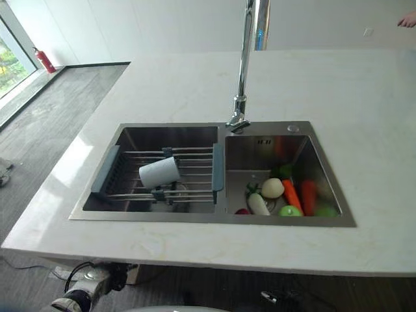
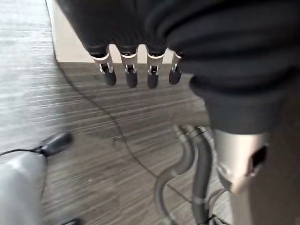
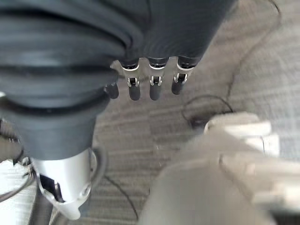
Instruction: Place the dishes in the dishwasher.
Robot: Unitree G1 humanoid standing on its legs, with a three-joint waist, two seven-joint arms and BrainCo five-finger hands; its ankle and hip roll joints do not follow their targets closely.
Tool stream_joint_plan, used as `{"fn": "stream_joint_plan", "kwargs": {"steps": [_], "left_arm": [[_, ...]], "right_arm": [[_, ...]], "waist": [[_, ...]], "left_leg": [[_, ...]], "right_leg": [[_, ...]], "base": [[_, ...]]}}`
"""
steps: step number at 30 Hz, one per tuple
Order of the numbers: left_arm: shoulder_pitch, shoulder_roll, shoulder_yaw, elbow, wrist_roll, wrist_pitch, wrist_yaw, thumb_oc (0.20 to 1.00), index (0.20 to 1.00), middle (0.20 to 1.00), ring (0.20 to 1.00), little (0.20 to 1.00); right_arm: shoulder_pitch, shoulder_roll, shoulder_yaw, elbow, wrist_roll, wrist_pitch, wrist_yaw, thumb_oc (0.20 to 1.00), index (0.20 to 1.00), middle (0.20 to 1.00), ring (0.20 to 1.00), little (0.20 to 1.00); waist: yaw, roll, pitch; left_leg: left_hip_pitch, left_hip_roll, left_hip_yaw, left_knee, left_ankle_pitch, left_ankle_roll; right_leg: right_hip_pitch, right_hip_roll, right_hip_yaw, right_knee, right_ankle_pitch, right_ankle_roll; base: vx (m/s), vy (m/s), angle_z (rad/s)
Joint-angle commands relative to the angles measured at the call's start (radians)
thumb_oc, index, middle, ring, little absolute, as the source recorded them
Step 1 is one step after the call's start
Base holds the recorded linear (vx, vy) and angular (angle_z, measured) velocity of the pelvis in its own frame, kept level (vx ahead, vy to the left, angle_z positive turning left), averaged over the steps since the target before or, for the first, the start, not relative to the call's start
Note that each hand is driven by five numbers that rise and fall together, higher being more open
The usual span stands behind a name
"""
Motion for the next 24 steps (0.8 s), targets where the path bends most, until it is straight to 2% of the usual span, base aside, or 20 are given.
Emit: {"fn": "stream_joint_plan", "kwargs": {"steps": [1, 2, 3, 4, 5, 7, 12, 13, 14, 15, 17, 18, 19, 20, 22, 24], "left_arm": [[-0.004, 0.004, 0.071, -0.015, 0.005, 0.011, 0.008, 1.0, 1.0, 1.0, 1.0, 1.0], [0.001, 0.005, 0.076, -0.016, 0.005, 0.014, 0.012, 1.0, 1.0, 1.0, 1.0, 1.0], [0.022, 0.006, 0.088, -0.016, 0.017, 0.021, 0.022, 1.0, 1.0, 1.0, 1.0, 1.0], [0.042, 0.007, 0.088, 0.001, 0.023, 0.012, 0.024, 1.0, 1.0, 1.0, 1.0, 1.0], [0.048, 0.004, 0.088, 0.006, 0.031, 0.012, 0.03, 1.0, 1.0, 1.0, 1.0, 1.0], [0.039, -0.001, 0.075, 0.017, 0.045, 0.035, 0.04, 1.0, 1.0, 1.0, 1.0, 1.0], [0.059, -0.025, 0.084, 0.077, 0.056, 0.085, 0.008, 1.0, 1.0, 1.0, 1.0, 1.0], [0.06, -0.029, 0.086, 0.085, 0.048, 0.098, 0.0, 1.0, 1.0, 1.0, 1.0, 1.0], [0.06, -0.037, 0.092, 0.105, 0.025, 0.157, -0.039, 1.0, 1.0, 1.0, 1.0, 1.0], [0.064, -0.049, 0.11, 0.134, 0.024, 0.185, -0.07, 1.0, 1.0, 1.0, 1.0, 1.0], [0.088, -0.05, 0.154, 0.177, 0.028, 0.197, -0.08, 1.0, 1.0, 1.0, 1.0, 1.0], [0.098, -0.051, 0.181, 0.213, 0.003, 0.213, -0.084, 1.0, 1.0, 1.0, 1.0, 1.0], [0.099, -0.053, 0.19, 0.227, -0.028, 0.233, -0.079, 1.0, 1.0, 1.0, 1.0, 1.0], [0.097, -0.045, 0.218, 0.229, -0.087, 0.288, -0.102, 1.0, 1.0, 1.0, 1.0, 1.0], [0.089, -0.04, 0.271, 0.239, -0.194, 0.345, -0.117, 1.0, 1.0, 1.0, 1.0, 1.0], [0.099, -0.021, 0.312, 0.242, -0.174, 0.361, -0.129, 1.0, 1.0, 1.0, 1.0, 1.0]], "right_arm": [[-0.032, -0.052, -0.022, 0.029, -0.003, -0.013, -0.007, 1.0, 1.0, 1.0, 1.0, 1.0], [-0.034, -0.05, -0.02, 0.028, -0.008, -0.011, -0.005, 1.0, 1.0, 1.0, 1.0, 1.0], [-0.044, -0.043, -0.008, 0.024, -0.012, -0.001, 0.0, 1.0, 1.0, 1.0, 1.0, 1.0], [-0.05, -0.033, 0.008, 0.025, -0.005, -0.004, 0.002, 1.0, 1.0, 1.0, 1.0, 1.0], [-0.054, -0.029, 0.016, 0.022, 0.0, -0.003, 0.001, 1.0, 1.0, 1.0, 1.0, 1.0], [-0.054, -0.023, 0.021, 0.02, 0.01, -0.002, -0.009, 1.0, 1.0, 1.0, 1.0, 1.0], [-0.034, -0.049, 0.02, 0.013, 0.011, -0.015, -0.011, 1.0, 1.0, 1.0, 1.0, 1.0], [-0.032, -0.051, 0.015, 0.016, 0.014, -0.014, -0.008, 1.0, 1.0, 1.0, 1.0, 1.0], [-0.024, -0.05, -0.006, 0.023, 0.021, -0.018, -0.007, 1.0, 1.0, 1.0, 1.0, 1.0], [-0.015, -0.049, -0.021, 0.028, 0.021, -0.039, -0.015, 1.0, 1.0, 1.0, 1.0, 1.0], [-0.011, -0.062, -0.029, 0.017, 0.006, -0.05, -0.047, 1.0, 1.0, 1.0, 1.0, 1.0], [-0.024, -0.092, -0.038, 0.025, 0.035, -0.038, -0.04, 1.0, 1.0, 1.0, 1.0, 1.0], [-0.027, -0.097, -0.048, 0.03, 0.041, -0.031, -0.033, 1.0, 1.0, 1.0, 1.0, 1.0], [-0.012, -0.097, -0.084, 0.035, 0.066, -0.034, -0.022, 1.0, 1.0, 1.0, 1.0, 1.0], [0.006, -0.095, -0.122, 0.046, 0.12, -0.044, -0.006, 1.0, 1.0, 1.0, 1.0, 1.0], [0.023, -0.093, -0.155, 0.058, 0.115, -0.027, 0.003, 1.0, 1.0, 1.0, 1.0, 1.0]], "waist": [[0.041, -0.004, -0.037], [0.047, -0.005, -0.037], [0.06, -0.005, -0.036], [0.074, -0.01, -0.036], [0.081, -0.016, -0.03], [0.077, -0.026, -0.025], [0.057, -0.034, -0.02], [0.052, -0.033, -0.02], [0.036, -0.038, -0.019], [0.025, -0.046, -0.016], [0.024, -0.052, -0.012], [0.033, -0.05, -0.006], [0.029, -0.037, -0.011], [0.018, -0.026, -0.012], [0.018, -0.025, -0.017], [0.013, -0.022, -0.02]], "left_leg": [[-0.037, 0.053, -0.081, 0.08, -0.122, -0.038], [-0.035, 0.054, -0.07, 0.08, -0.122, -0.038], [-0.03, 0.061, -0.04, 0.079, -0.124, -0.034], [-0.04, 0.066, -0.028, 0.087, -0.118, -0.032], [-0.047, 0.065, -0.029, 0.099, -0.118, -0.034], [-0.076, 0.063, -0.063, 0.128, -0.111, -0.043], [-0.058, 0.078, -0.067, 0.094, -0.081, -0.08], [-0.058, 0.084, -0.052, 0.096, -0.079, -0.084], [-0.062, 0.099, 0.006, 0.118, -0.079, -0.092], [-0.057, 0.098, 0.039, 0.144, -0.096, -0.091], [-0.065, 0.128, 0.003, 0.149, -0.079, -0.117], [-0.068, 0.132, -0.058, 0.154, -0.088, -0.121], [-0.052, 0.141, -0.046, 0.105, -0.071, -0.124], [-0.036, 0.156, -0.001, 0.051, -0.036, -0.14], [-0.029, 0.135, -0.026, 0.027, -0.041, -0.133], [-0.016, 0.125, -0.013, 0.026, -0.05, -0.129]], "right_leg": [[-0.061, -0.035, -0.041, 0.066, 0.039, 0.03], [-0.066, -0.034, -0.064, 0.082, 0.041, 0.029], [-0.088, -0.01, -0.098, 0.127, 0.016, 0.022], [-0.093, 0.053, -0.131, 0.139, -0.051, 0.001], [-0.083, 0.067, -0.139, 0.128, -0.073, -0.009], [-0.071, 0.104, -0.089, 0.078, -0.077, -0.036], [-0.023, 0.149, -0.092, -0.011, -0.061, -0.064], [-0.019, 0.153, -0.098, -0.016, -0.061, -0.067], [-0.008, 0.156, -0.118, -0.031, -0.056, -0.071], [0.002, 0.149, -0.145, -0.047, -0.048, -0.071], [0.002, 0.138, -0.136, -0.049, -0.041, -0.073], [-0.001, 0.125, -0.11, -0.049, -0.041, -0.07], [-0.007, 0.126, -0.114, -0.049, -0.043, -0.067], [0.005, 0.127, -0.125, -0.061, -0.04, -0.059], [0.015, 0.116, -0.129, -0.088, -0.027, -0.047], [0.003, 0.103, -0.134, -0.092, -0.008, -0.033]], "base": [[0.01, 0.049, -0.58], [-0.02, 0.002, -0.68], [-0.05, -0.056, -0.61], [-0.06, -0.103, -0.69], [-0.07, -0.176, -0.98], [-0.05, -0.186, -0.6], [0.03, -0.124, 0.43], [0.01, -0.051, 0.1], [0.01, -0.033, 0.27], [0.04, 0.022, 0.35], [0.05, 0.114, 0.49], [0.04, 0.205, 0.35], [0.07, 0.282, -0.04], [0.08, 0.191, -0.43], [0.1, 0.166, -0.23], [0.07, 0.133, 0.09]]}}
